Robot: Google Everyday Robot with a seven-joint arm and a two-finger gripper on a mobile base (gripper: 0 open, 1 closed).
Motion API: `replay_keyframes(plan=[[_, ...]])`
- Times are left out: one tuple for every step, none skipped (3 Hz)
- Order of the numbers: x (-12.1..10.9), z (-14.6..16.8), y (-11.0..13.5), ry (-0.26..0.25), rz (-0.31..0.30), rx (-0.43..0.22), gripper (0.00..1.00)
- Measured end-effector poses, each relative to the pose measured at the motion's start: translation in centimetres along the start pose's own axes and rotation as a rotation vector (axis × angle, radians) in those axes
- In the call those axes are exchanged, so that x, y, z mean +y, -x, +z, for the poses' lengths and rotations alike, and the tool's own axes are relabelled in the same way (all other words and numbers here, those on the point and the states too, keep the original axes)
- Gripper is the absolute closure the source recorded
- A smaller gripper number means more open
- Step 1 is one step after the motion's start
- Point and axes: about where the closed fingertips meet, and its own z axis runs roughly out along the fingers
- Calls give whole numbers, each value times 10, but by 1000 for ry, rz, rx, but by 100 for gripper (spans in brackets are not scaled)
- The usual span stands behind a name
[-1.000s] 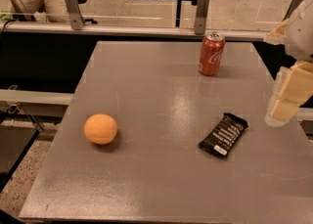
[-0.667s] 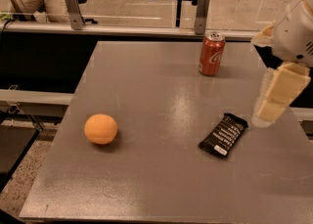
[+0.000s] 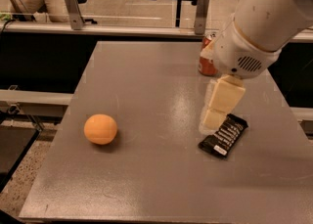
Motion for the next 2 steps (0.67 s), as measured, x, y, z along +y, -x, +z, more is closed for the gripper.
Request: replay_keyframes(plan=[[11, 33, 41, 35, -16, -50, 0], [15, 55, 62, 54, -17, -72, 0]])
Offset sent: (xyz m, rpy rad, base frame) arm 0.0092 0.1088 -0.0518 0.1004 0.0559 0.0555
